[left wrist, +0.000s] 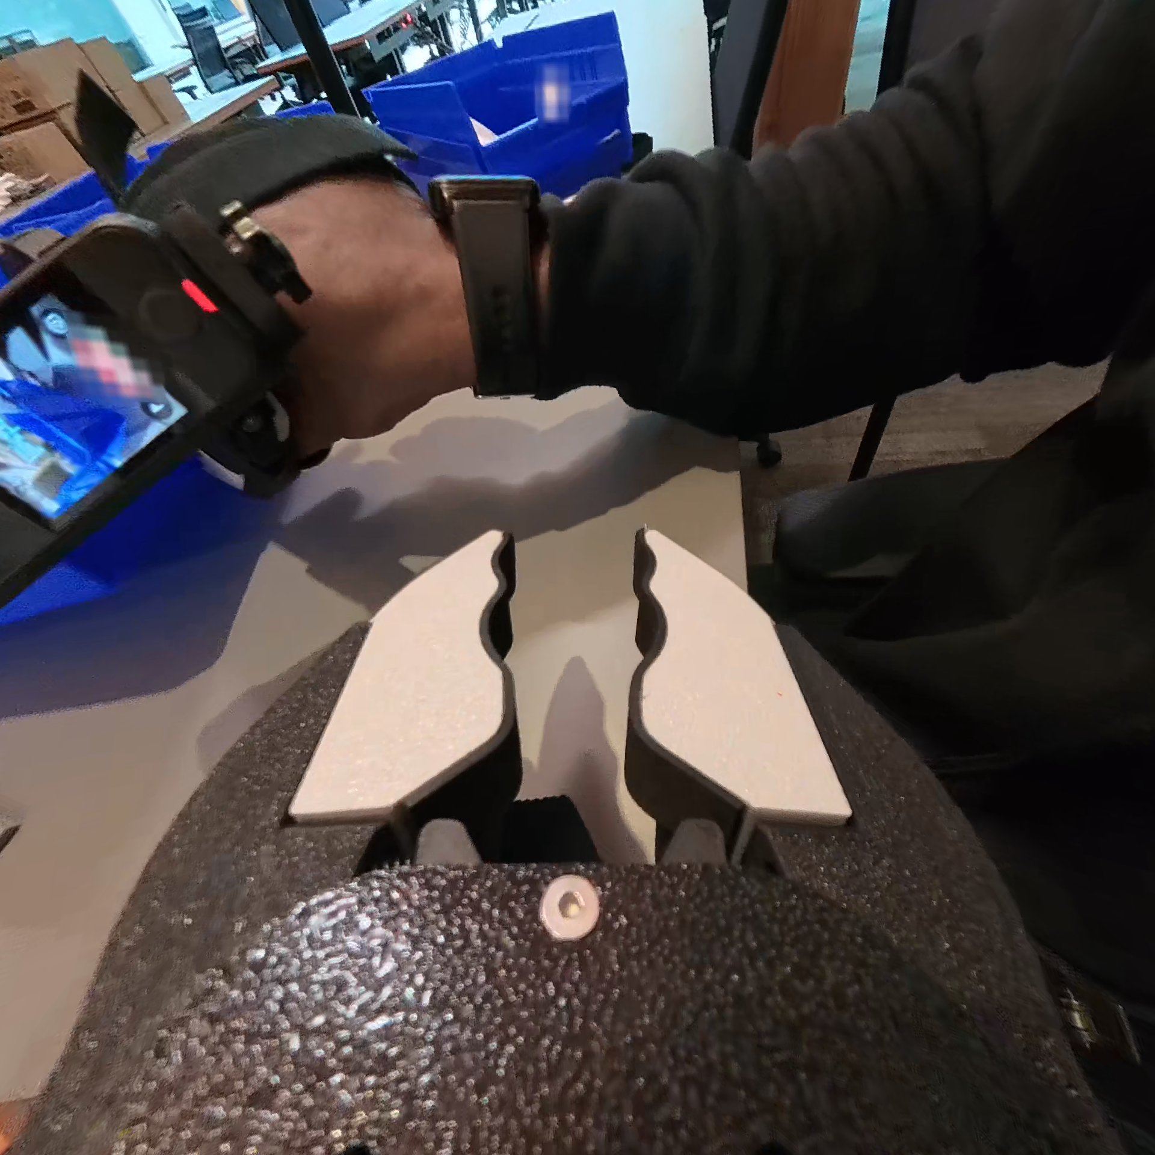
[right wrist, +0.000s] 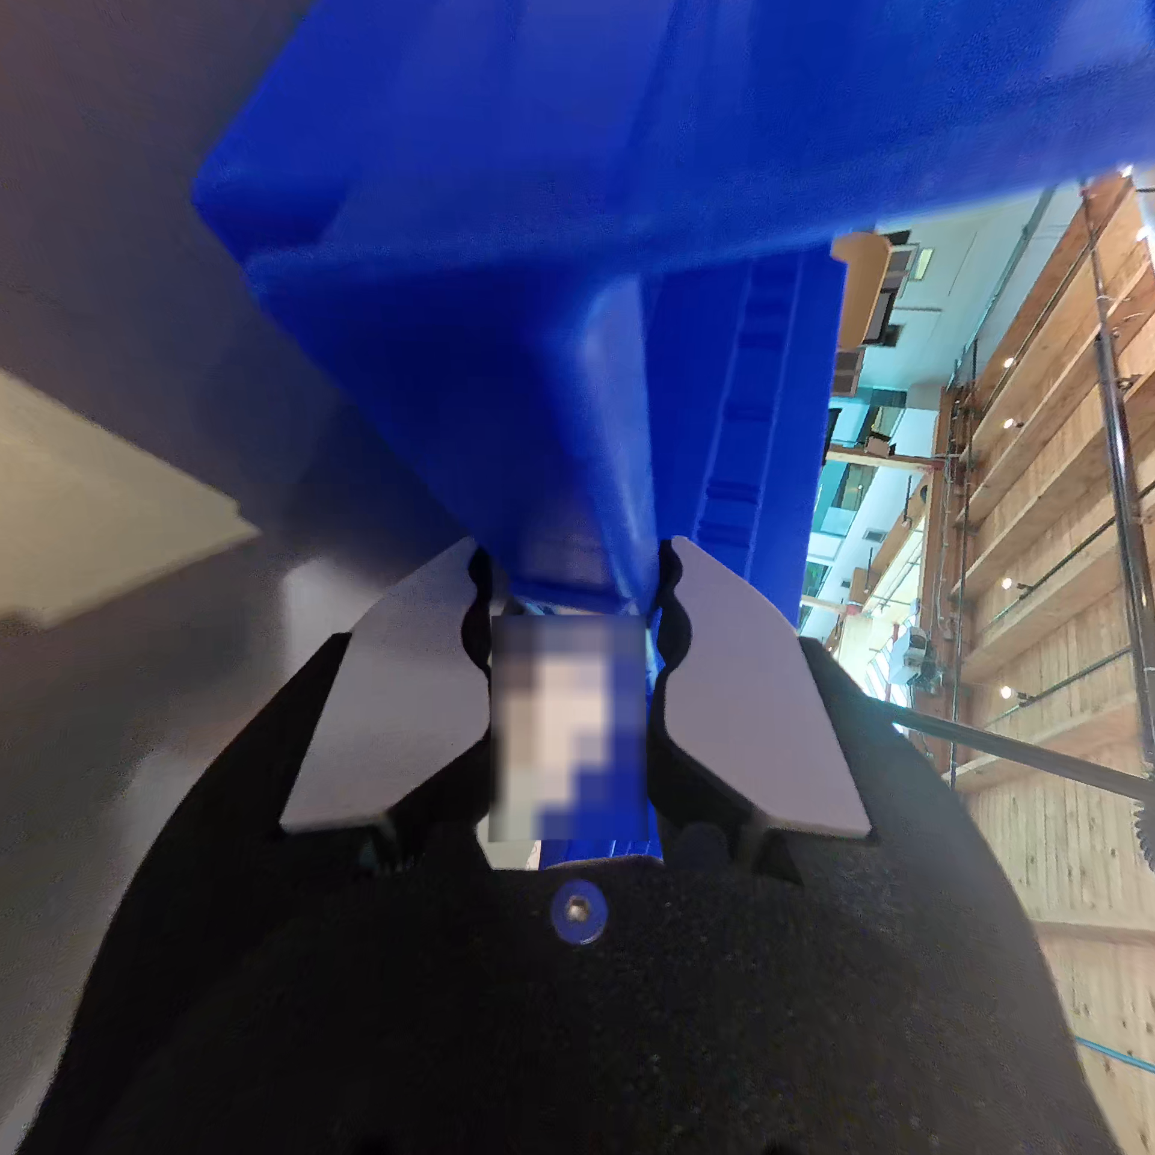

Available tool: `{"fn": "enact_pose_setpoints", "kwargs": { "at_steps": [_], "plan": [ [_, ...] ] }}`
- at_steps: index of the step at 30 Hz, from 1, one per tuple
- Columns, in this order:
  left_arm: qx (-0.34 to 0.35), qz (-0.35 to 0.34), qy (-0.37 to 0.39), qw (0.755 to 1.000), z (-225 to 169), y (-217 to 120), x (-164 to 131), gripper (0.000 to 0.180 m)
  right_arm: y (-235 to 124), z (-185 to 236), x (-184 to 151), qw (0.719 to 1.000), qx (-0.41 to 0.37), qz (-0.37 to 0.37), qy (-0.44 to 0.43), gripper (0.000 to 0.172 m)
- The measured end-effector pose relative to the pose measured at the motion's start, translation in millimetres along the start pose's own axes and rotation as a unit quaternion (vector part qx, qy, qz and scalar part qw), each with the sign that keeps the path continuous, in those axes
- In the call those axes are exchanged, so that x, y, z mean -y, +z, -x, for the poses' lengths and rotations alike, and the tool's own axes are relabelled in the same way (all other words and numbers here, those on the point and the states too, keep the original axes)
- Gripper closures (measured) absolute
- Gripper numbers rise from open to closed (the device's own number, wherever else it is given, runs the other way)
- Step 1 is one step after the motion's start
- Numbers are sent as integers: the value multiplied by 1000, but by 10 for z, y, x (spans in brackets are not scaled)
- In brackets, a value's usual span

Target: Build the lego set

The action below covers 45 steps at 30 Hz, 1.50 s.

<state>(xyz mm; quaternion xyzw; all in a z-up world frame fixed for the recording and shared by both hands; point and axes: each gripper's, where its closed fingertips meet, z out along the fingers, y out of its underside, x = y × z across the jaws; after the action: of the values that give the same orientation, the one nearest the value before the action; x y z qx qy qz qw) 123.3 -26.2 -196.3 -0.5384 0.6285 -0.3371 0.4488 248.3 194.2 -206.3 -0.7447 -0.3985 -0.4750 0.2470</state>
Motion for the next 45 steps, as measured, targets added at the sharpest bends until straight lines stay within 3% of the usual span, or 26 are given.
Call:
{"fn": "enact_pose_setpoints", "kwargs": {
  "at_steps": [5,12,16,20,24,27,28,31,34,41,45],
  "plan": [
    [-5,14,-3,1000,69,71,-29,144,187,116,-69,998,35,44,-33,133],
    [-24,16,-22,999,113,82,-42,145,381,154,142,994,82,42,-64,133],
    [-31,17,-17,999,121,63,-55,141,247,192,295,991,124,-47,-22,124],
    [-31,6,-5,999,147,5,-53,138,-272,86,245,969,154,-190,23,118],
    [-39,0,3,999,168,-8,-53,137,-628,-280,-201,912,230,-295,171,129],
    [-48,15,11,999,186,42,-90,137,-230,-641,-857,857,282,-271,335,133],
    [-55,21,12,998,180,68,-98,137,-6,-659,-1091,827,317,-242,396,141],
    [-69,26,19,997,156,158,-80,137,559,-647,-1491,694,424,-196,548,151],
    [-77,37,38,996,101,254,-78,137,960,-730,-1623,616,439,-190,626,150],
    [-72,83,93,990,13,356,-196,137,1504,-705,-1691,580,439,-142,672,133],
    [-76,87,98,988,19,378,-206,138,1538,-791,-1598,535,456,-174,690,146]
  ]
}}
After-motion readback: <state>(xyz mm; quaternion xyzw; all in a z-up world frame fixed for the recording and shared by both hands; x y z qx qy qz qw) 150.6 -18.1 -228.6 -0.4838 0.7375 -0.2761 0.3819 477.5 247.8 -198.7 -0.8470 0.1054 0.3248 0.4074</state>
